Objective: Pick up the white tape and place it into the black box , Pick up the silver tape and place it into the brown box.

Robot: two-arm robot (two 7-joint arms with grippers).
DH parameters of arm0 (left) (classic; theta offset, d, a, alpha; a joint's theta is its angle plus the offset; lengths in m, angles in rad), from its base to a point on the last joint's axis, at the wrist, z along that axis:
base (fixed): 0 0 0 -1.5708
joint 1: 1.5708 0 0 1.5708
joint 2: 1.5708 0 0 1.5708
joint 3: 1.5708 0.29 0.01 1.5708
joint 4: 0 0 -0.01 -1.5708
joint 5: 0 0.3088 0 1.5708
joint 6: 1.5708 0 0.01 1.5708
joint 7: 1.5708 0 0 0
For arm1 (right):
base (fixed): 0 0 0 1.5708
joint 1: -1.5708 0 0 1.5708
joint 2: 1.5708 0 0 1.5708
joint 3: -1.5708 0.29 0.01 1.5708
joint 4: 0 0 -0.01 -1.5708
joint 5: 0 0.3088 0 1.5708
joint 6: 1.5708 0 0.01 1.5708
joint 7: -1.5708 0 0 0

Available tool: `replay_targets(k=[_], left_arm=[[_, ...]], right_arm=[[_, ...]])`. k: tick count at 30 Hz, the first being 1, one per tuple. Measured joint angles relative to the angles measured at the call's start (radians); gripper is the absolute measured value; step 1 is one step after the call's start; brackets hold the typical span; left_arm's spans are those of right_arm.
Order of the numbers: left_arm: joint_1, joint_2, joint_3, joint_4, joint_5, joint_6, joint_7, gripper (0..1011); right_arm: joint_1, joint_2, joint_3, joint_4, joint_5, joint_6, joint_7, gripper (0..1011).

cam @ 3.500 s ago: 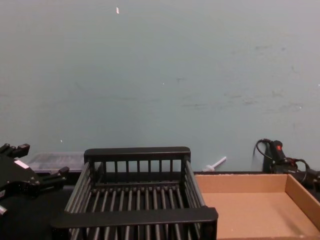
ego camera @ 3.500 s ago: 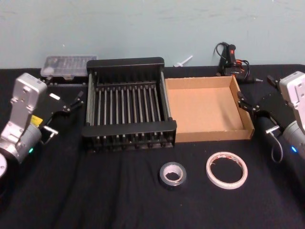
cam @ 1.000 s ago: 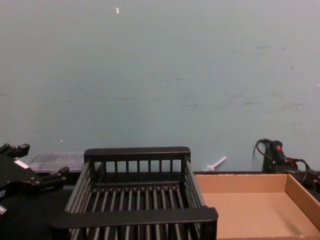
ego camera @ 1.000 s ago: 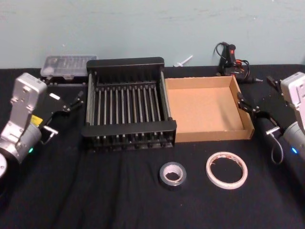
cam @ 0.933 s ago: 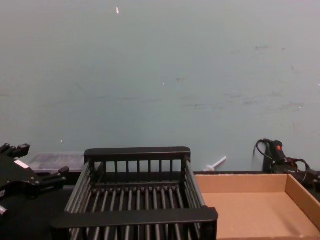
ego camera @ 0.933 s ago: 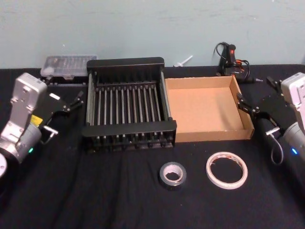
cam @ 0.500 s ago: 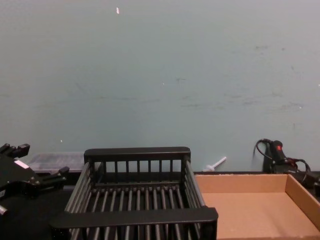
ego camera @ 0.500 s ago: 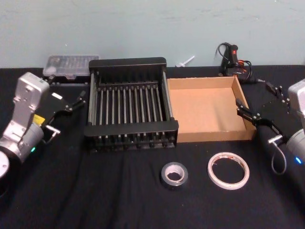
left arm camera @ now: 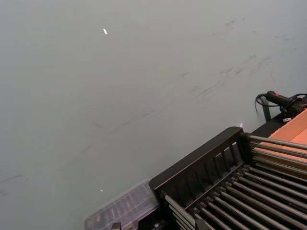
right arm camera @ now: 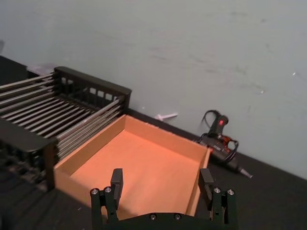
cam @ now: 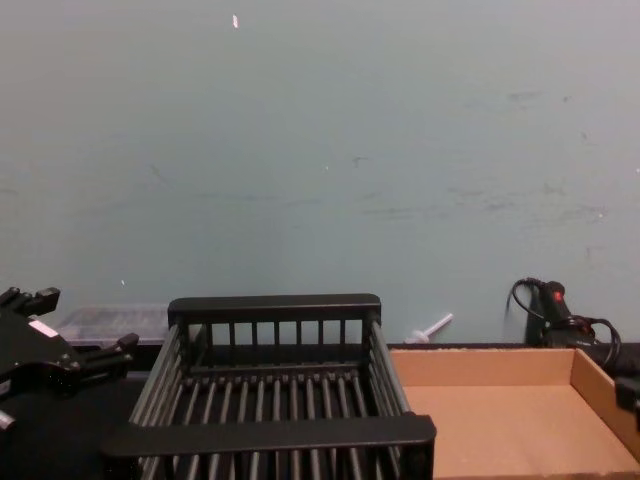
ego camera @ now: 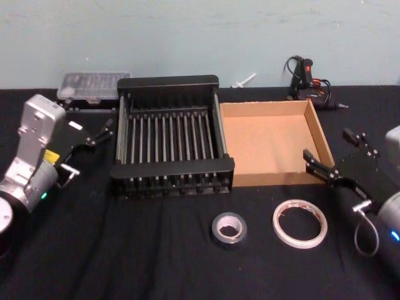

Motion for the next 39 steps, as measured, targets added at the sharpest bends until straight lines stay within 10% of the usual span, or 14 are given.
replay_targets(k=[18,39], left_arm=[[0.0,0.0,0.0,0.0,0.0,0.0,0.0,1001],[0.0,0.0,0.0,0.0,0.0,0.0,0.0,1001]], right_arm=[[-0.161,0.013,0.051,-0.107,0.038,0.147,0.014,1002],[-0.166,-0.014,0.068,-0.109,0.036,0.321,0.054,1002]])
